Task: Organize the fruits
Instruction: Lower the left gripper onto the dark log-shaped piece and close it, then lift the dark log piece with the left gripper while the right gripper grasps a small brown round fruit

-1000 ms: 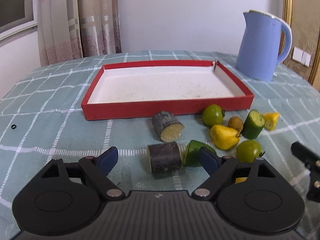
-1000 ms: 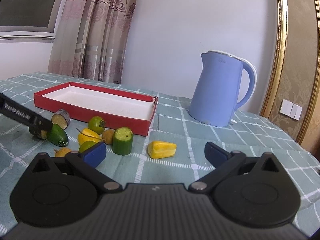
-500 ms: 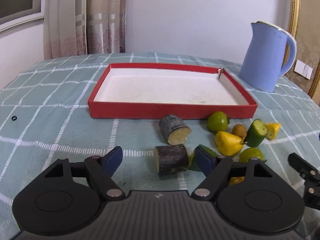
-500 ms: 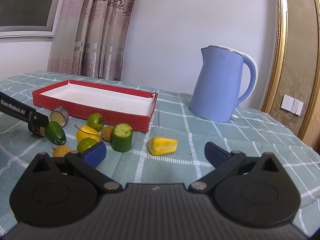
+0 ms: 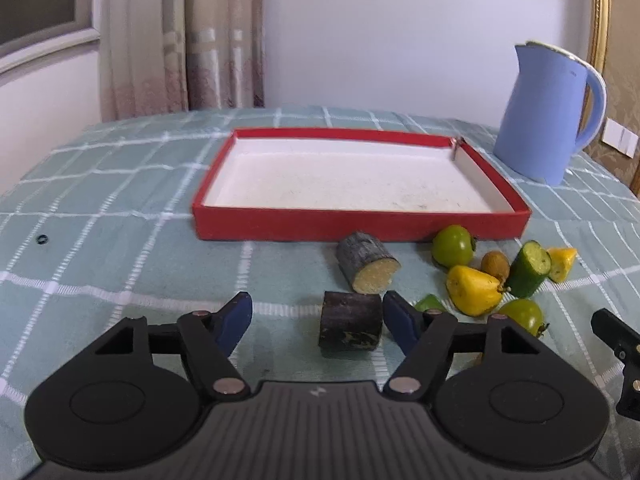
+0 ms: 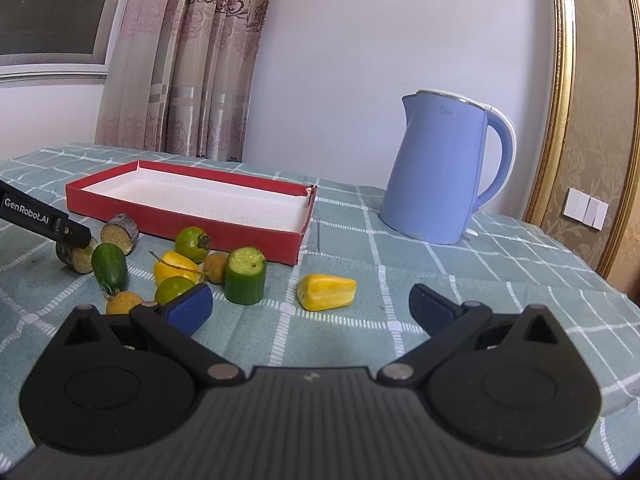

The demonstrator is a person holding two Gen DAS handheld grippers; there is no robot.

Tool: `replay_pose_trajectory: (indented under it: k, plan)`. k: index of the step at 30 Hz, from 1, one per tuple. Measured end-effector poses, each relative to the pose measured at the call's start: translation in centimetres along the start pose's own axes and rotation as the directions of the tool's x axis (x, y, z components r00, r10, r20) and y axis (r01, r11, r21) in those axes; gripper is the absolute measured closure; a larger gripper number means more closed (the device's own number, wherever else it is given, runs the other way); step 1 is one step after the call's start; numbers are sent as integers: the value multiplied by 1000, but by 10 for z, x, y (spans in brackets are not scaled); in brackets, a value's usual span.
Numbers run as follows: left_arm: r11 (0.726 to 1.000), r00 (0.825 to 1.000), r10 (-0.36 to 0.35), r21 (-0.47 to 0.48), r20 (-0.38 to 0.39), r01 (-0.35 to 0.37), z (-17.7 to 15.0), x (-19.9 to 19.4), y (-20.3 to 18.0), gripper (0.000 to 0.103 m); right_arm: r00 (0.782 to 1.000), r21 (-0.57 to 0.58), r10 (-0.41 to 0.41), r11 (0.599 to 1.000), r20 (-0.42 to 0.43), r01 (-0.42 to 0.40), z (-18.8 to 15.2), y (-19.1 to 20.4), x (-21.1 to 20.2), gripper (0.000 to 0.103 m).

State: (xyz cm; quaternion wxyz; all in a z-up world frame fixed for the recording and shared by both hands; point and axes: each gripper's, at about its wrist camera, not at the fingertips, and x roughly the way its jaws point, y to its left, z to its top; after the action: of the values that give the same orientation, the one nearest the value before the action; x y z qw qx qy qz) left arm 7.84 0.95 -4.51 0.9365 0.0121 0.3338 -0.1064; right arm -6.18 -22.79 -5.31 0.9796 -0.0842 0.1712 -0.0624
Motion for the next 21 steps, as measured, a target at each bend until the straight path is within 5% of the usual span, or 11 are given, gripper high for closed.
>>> replay_pose_trajectory:
  k: [4,12,21]
  plan:
    - [999,1000,11,52,-28,-9,-2,9,-14,34,1000,5,2,1000,3,-2,0,-1,-1,0]
    - [999,999,-12,33,-49,14,-2,14,-12,70,1000,14,2,1000,0,-2,0,-2,0,0]
    - [999,1000,5,51,17,-6,-2,-4,-14,70,1000,-10,11,1000,1,-11,-1,1,-1,0]
